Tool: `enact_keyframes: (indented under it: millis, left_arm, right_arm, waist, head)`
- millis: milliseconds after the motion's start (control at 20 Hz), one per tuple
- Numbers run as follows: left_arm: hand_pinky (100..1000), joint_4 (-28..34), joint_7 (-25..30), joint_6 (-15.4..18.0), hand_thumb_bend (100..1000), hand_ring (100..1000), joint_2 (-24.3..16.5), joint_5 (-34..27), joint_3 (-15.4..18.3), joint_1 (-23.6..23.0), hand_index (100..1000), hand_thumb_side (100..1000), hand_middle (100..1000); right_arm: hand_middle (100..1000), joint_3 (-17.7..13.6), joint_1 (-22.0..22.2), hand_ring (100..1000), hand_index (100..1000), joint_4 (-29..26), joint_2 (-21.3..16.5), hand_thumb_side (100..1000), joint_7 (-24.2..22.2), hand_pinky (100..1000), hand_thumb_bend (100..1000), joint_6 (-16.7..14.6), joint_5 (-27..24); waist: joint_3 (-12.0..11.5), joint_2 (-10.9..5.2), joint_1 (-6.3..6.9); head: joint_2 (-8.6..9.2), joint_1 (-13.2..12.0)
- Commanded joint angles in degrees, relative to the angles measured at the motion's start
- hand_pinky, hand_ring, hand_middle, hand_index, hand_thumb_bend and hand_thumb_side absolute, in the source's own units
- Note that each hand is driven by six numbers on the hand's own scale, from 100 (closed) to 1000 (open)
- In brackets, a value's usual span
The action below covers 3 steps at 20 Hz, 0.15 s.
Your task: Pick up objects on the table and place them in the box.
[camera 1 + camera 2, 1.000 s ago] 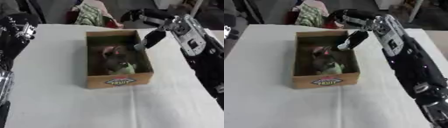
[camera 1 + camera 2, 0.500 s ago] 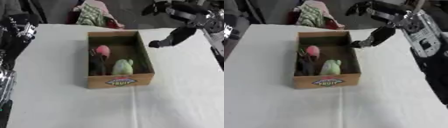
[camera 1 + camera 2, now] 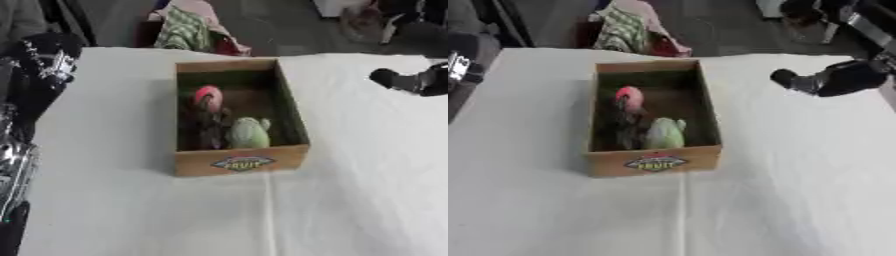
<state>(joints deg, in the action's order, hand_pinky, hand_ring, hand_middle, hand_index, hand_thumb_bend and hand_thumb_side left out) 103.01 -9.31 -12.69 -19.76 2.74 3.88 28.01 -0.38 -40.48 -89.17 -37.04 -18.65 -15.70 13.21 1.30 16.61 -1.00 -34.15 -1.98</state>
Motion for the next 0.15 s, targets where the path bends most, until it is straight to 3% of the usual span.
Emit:
enact_keyframes:
  millis: [50, 150]
  left_arm:
    - [597, 0.8, 0.1, 1.2, 546, 592, -1.7, -0.7, 0.6, -0.1, 746, 571, 602]
    - [595, 0.8, 0.1, 1.9, 550, 592, -1.5, -1.0, 0.8, -0.5, 745, 568, 601]
  right_arm:
    - [820, -4.1, 2.5, 821, 871, -3.5, -1.1, 284, 3.2, 774, 460, 2.7, -3.4]
    - [811, -5.3, 5.1, 807, 864, -5.3, -0.8, 273, 5.2, 764, 454, 3.9, -5.4]
  waist:
    - [0.3, -0.95, 0.18]
    - [0.4, -0.96, 0.19]
  head:
    - [-0.73, -0.4]
    - [-1.15, -0.3]
